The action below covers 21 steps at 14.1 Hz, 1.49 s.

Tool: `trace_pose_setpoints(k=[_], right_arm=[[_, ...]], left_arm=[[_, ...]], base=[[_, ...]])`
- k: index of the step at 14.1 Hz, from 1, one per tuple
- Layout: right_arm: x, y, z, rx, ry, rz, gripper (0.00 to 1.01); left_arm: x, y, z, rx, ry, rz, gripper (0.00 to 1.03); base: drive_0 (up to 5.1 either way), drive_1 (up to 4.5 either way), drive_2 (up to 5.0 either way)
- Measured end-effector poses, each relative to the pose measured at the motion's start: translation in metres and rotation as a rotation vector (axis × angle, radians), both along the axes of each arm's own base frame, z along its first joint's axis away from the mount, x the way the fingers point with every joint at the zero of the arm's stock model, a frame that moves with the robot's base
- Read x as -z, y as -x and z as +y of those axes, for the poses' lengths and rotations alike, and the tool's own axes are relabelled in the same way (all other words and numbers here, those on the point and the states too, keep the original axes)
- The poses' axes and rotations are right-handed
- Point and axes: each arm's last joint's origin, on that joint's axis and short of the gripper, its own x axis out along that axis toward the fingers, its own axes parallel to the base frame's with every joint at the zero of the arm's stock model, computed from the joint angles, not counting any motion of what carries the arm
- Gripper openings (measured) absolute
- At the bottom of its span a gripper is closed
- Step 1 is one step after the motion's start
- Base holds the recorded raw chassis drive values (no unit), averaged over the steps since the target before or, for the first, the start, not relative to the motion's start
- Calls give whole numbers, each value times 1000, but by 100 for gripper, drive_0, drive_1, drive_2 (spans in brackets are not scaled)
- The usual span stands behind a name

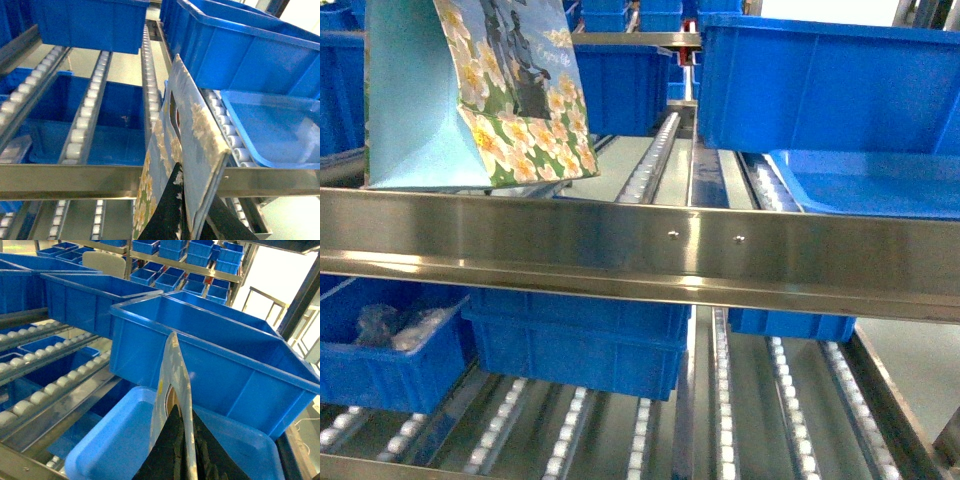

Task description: Move flower gift bag to table near conveyor

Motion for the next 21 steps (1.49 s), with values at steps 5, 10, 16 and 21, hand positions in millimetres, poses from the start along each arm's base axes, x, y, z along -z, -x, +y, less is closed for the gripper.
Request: trace_pose_setpoints(k=[5,10,16,21], right_arm=[[0,0,0,-1,0,0,2],[0,0,0,0,0,-1,2],[0,0,0,-1,0,-2,2],[0,0,0,0,0,-1,2]], left_arm=[[0,0,0,0,1,-1,2],[0,0,0,-1,1,-1,2],[0,0,0,-1,0,-1,2],[0,0,0,-1,0,-1,2]], base=[[-481,82,364],[-484,178,318],[-486,202,289],[-489,153,332]])
